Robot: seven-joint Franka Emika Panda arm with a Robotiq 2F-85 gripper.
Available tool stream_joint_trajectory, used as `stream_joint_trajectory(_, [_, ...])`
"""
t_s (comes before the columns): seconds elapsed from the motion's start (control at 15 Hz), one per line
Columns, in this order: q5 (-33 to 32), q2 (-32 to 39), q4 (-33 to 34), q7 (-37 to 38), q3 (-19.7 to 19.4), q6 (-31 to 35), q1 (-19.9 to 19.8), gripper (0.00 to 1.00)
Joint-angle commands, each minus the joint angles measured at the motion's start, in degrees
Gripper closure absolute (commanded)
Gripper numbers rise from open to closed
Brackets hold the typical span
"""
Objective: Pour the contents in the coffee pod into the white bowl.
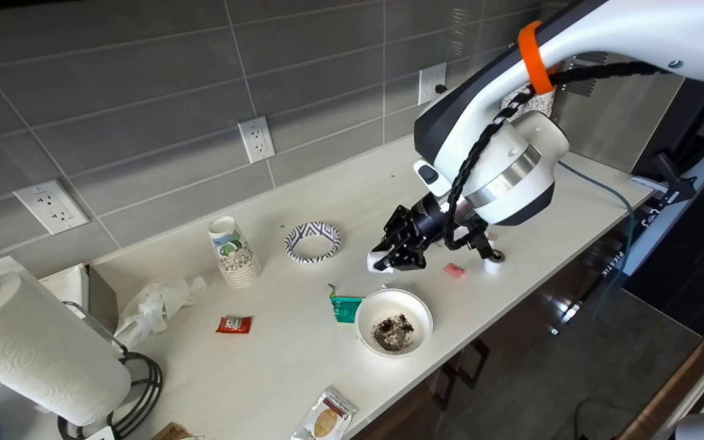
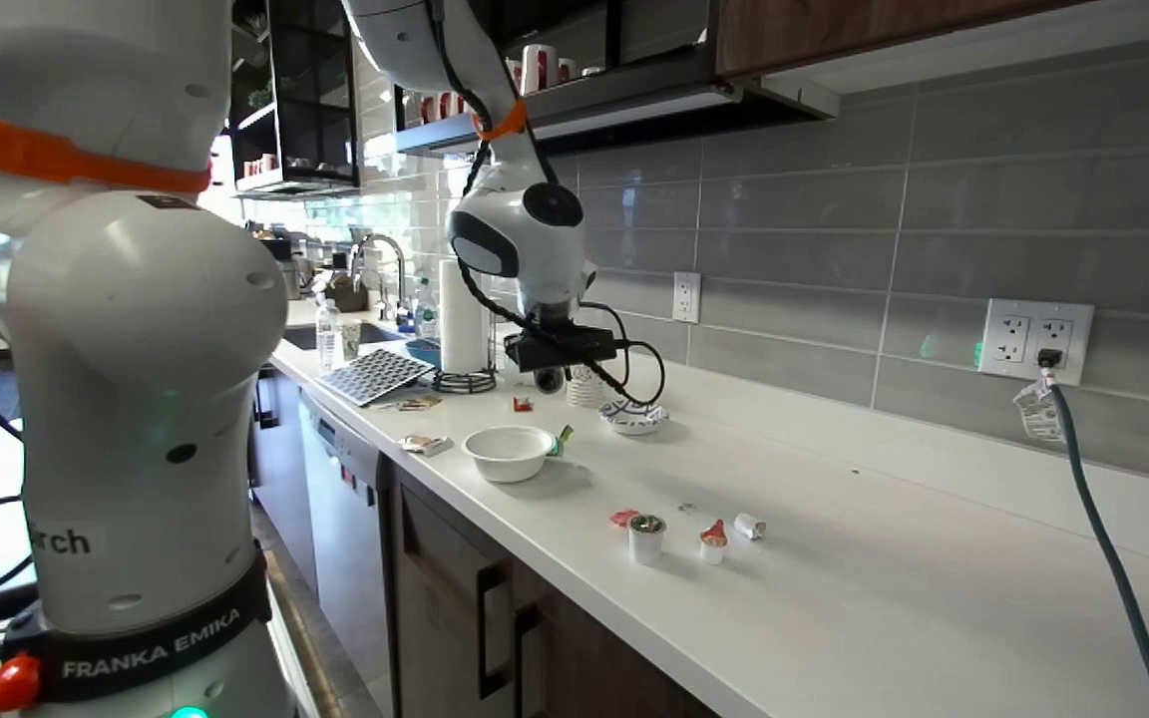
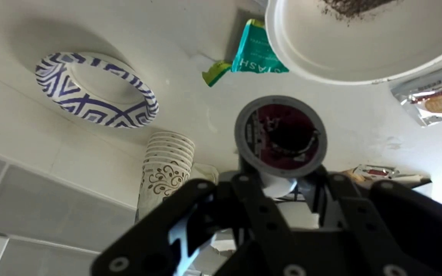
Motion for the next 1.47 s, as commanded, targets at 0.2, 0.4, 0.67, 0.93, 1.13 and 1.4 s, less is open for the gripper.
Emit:
stream_joint_trajectory(0.2, [-24.3,5.6,0.0,21.5,-0.7,11.9,2.9,0.92])
stream_joint_trajectory(0.4, [-38.9,7.3,-1.6,33.2,-1.6,14.5,2.1,0.92])
stream_joint_trajectory(0.67, [-55.0,7.8,-2.7,46.4,-11.0,13.9,7.7,0.92])
stream_joint_trajectory(0.93, [-68.7,8.8,-1.6,57.3,-24.5,11.9,17.1,0.92])
stream_joint_trajectory(1.13, [-78.2,10.2,0.1,65.2,-35.1,9.4,25.6,0.92])
stream_joint_trajectory(1.4, [-88.5,11.3,2.8,75.2,-47.0,4.8,36.1,0.92])
